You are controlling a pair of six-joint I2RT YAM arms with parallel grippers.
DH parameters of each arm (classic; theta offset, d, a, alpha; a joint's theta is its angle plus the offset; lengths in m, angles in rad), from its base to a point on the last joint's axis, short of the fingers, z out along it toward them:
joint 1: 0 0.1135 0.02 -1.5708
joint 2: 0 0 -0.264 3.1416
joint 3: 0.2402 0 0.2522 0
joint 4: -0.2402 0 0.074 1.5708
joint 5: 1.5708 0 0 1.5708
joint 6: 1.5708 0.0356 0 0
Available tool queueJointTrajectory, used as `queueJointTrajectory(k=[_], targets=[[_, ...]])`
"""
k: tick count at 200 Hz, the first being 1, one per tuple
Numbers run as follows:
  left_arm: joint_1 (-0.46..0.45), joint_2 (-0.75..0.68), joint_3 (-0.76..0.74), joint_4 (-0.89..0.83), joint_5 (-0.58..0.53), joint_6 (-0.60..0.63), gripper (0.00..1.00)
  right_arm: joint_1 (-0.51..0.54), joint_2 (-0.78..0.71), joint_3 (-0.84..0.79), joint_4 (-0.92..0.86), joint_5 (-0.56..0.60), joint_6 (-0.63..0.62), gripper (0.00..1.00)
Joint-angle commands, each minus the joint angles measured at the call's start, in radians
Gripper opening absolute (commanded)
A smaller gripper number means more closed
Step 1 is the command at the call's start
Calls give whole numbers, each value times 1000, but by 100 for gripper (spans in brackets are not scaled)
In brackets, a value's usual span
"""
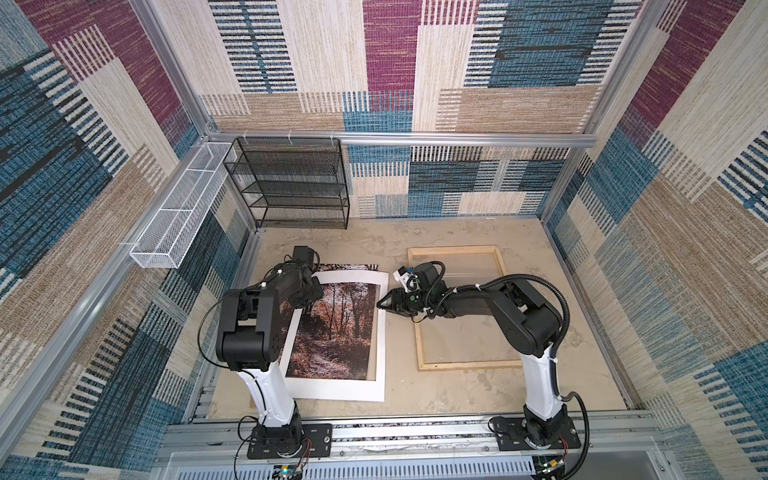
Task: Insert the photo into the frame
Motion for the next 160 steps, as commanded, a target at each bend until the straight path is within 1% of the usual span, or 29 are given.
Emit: queueJointTrajectory(k=[1,31,51,65,81,89,97,120,160], targets=[[0,20,-14,-31,111,-3,48,1,-2,-1,109,-53,39,56],[-1,23,-12,-28,118,1,48,0,-2,3,176,-80,66,56],[-1,25,-12,-29,120,3,48,0,0,23,150,-71,60,55],[0,26,-12,-29,121,4,48,-1,-9,59,26,4,-4,56],[-1,26,-12,-26,122,3,48,-2,-9,128,-169,151,-85,56],[0,27,-12,-24,121,4,48,-5,-7,147,-230,210,-101,56],[-1,30,-9,-25,124,7,48,-9,-7,153,-259,239,-107,56],[-2,30,-9,-25,125,7,48,-10,-8,139,-282,234,-92,56],[-1,35,-4,-25,127,9,48,-8,-40,44,-247,199,-48,56]])
